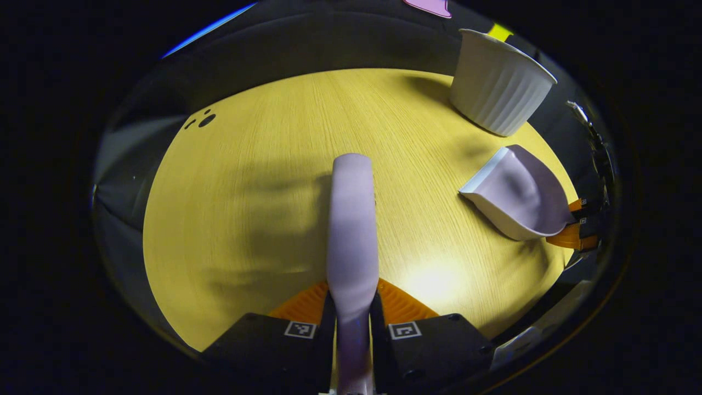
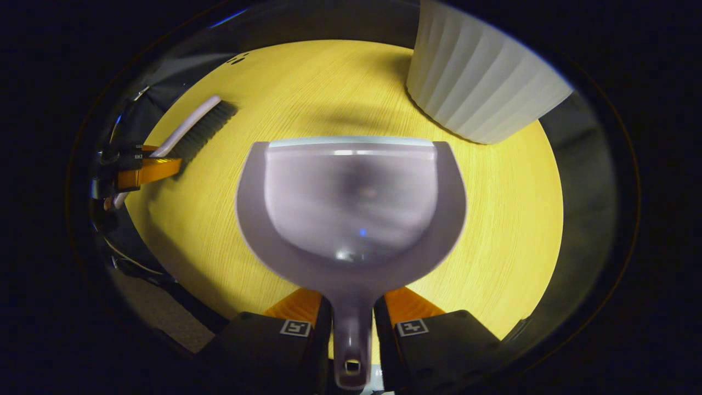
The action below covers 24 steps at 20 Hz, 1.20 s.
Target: Pick up the small broom and dustpan from the desktop, sweep the trash into the dustpan with the broom, and then empty the trash into the garbage bin.
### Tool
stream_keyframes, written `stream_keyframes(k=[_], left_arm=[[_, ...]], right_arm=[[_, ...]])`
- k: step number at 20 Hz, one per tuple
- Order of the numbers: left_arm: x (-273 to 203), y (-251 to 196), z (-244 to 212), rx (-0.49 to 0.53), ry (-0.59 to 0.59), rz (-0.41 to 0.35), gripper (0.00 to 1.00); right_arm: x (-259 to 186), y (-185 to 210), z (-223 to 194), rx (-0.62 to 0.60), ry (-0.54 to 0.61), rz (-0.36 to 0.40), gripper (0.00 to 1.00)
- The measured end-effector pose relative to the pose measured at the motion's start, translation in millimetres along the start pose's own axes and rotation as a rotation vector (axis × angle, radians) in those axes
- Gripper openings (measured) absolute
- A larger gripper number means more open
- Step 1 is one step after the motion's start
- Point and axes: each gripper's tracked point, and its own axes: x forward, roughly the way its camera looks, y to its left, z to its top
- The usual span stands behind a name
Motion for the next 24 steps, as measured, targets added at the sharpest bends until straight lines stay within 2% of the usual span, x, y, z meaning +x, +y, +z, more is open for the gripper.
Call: stream_keyframes(k=[1,2,5,9,10,12,13,15,16,19,24], left_arm=[[-0.9,0.7,0.2,0.000,-0.001,0.003,0.37],[-1.4,3.5,1.5,0.003,-0.003,0.008,0.37],[-10.3,13.3,2.8,0.031,-0.016,0.045,0.37],[-32.1,17.8,-0.3,0.044,-0.055,0.080,0.39],[-40.4,18.8,-0.9,0.049,-0.067,0.091,0.43],[-58.1,17.6,1.4,0.055,-0.102,0.102,0.43],[-67.7,16.0,4.5,0.055,-0.125,0.104,0.39],[-88.5,11.2,15.0,0.048,-0.194,0.105,0.38],[-101.1,6.5,22.1,0.045,-0.239,0.099,0.38],[-143.4,-3.4,50.4,0.039,-0.399,0.084,0.38],[-217.0,-12.0,104.7,0.017,-0.671,0.047,0.38]], right_arm=[[-4.8,1.5,-0.5,0.007,-0.007,0.007,0.41],[-10.4,1.6,-1.8,0.017,-0.008,0.017,0.44],[-24.7,1.6,1.4,0.039,-0.033,0.035,0.44],[-56.1,1.1,11.0,0.063,-0.115,0.052,0.43],[-64.2,2.4,15.2,0.075,-0.143,0.056,0.41],[-84.1,7.7,26.1,0.096,-0.205,0.067,0.40],[-95.0,9.7,32.7,0.106,-0.243,0.069,0.30],[-118.2,14.3,50.0,0.116,-0.342,0.077,0.48],[-131.4,21.4,63.1,0.116,-0.408,0.102,0.39],[-167.0,25.6,89.6,0.099,-0.576,0.096,0.39],[-224.4,24.8,124.0,0.059,-0.815,0.033,0.39]])
